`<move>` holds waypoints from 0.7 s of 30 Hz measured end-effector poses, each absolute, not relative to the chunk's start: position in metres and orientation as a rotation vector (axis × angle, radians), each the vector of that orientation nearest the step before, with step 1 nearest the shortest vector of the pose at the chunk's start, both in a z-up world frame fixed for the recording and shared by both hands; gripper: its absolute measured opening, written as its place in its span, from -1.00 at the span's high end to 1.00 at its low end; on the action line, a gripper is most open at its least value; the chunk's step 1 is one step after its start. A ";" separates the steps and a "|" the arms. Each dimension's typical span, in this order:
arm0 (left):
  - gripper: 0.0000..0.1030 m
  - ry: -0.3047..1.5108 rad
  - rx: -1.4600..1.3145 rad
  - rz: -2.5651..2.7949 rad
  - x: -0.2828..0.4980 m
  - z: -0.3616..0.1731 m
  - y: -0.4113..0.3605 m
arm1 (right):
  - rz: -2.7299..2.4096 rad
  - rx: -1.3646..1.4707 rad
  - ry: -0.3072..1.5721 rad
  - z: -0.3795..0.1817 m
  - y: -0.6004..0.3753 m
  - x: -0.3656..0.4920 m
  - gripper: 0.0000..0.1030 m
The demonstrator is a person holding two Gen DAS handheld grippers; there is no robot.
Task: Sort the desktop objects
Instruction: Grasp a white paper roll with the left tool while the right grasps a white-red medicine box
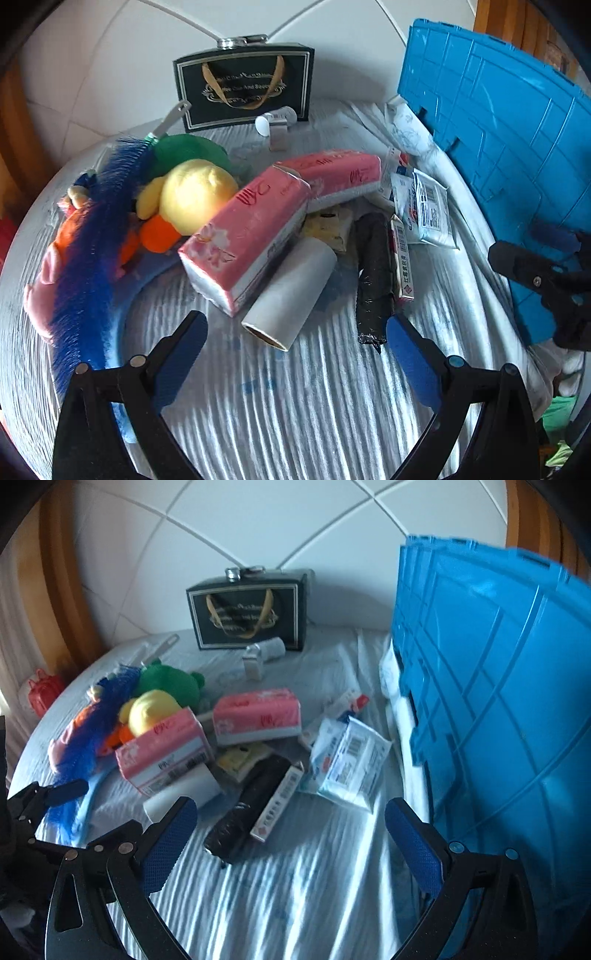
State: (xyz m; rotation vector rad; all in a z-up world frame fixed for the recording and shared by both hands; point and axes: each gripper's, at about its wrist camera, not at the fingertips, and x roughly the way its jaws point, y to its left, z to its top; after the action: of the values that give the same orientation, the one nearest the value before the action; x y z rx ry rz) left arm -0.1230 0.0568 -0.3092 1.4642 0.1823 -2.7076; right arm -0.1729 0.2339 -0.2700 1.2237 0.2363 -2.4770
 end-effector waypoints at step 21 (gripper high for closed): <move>-0.39 0.142 1.782 -2.551 -0.204 -0.388 0.042 | -2.261 1.690 0.084 -0.361 0.204 -0.249 -0.14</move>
State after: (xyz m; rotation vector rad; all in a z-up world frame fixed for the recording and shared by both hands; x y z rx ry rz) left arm -0.2037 0.0417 -0.3881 1.7815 0.1415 -2.5510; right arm -0.2494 0.2043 -0.3610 1.6898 0.0842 -2.2609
